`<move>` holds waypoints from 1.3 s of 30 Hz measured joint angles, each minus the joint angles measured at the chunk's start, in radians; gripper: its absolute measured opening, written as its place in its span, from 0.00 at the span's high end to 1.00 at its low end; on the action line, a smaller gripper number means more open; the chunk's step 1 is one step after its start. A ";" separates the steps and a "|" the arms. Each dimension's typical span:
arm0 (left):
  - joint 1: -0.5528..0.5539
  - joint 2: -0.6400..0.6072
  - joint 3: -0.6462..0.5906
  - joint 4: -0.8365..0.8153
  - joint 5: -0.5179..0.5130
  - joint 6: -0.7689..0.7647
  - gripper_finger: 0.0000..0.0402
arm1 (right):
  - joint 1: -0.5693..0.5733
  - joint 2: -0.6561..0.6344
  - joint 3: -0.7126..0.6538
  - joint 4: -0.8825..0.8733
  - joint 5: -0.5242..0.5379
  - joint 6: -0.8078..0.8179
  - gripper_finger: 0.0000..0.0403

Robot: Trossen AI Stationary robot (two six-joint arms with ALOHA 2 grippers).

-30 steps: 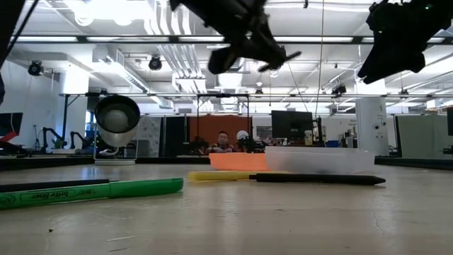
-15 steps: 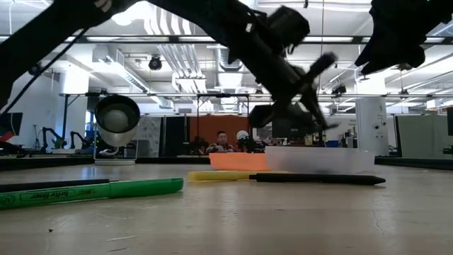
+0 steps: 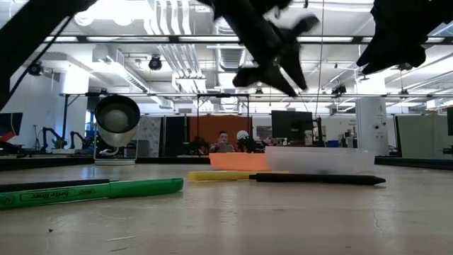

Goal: Pick & place school supplies into a supply box
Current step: Put the black pen into the orange supply box

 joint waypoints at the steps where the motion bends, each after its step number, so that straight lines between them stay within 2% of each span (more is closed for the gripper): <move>1: -0.013 -0.026 -0.001 -0.035 0.000 0.043 0.76 | 0.000 0.000 0.000 0.000 0.000 -0.007 0.58; 4: -0.062 -0.103 -0.001 -0.140 0.004 0.149 0.76 | 0.000 0.001 0.000 0.001 -0.003 -0.038 0.58; 7: -0.109 -0.154 -0.006 -0.235 0.001 0.169 0.76 | 0.000 0.007 0.000 0.000 -0.017 -0.057 0.58; 11: -0.158 -0.185 -0.037 -0.309 -0.036 0.153 0.76 | -0.002 0.031 -0.001 -0.009 -0.150 -0.108 0.58; 14: -0.192 -0.208 -0.074 -0.310 -0.049 0.124 0.76 | -0.002 0.063 -0.003 -0.028 -0.215 -0.117 0.58; 23: -0.296 -0.225 -0.178 -0.310 -0.119 0.050 0.76 | 0.031 0.161 0.016 -0.013 -0.297 -0.099 0.58; 27: -0.341 -0.230 -0.202 -0.308 -0.202 0.024 0.76 | 0.078 0.206 0.039 -0.011 -0.299 -0.086 0.58; 31: -0.379 -0.286 -0.258 -0.308 -0.292 -0.002 0.76 | 0.130 0.264 0.061 -0.009 -0.299 -0.046 0.58; 35: -0.416 -0.376 -0.374 -0.270 -0.358 -0.072 0.76 | 0.195 0.335 0.066 -0.007 -0.312 -0.004 0.58; 39: -0.444 -0.478 -0.548 -0.138 -0.379 -0.143 0.76 | 0.263 0.425 0.066 0.021 -0.365 0.043 0.58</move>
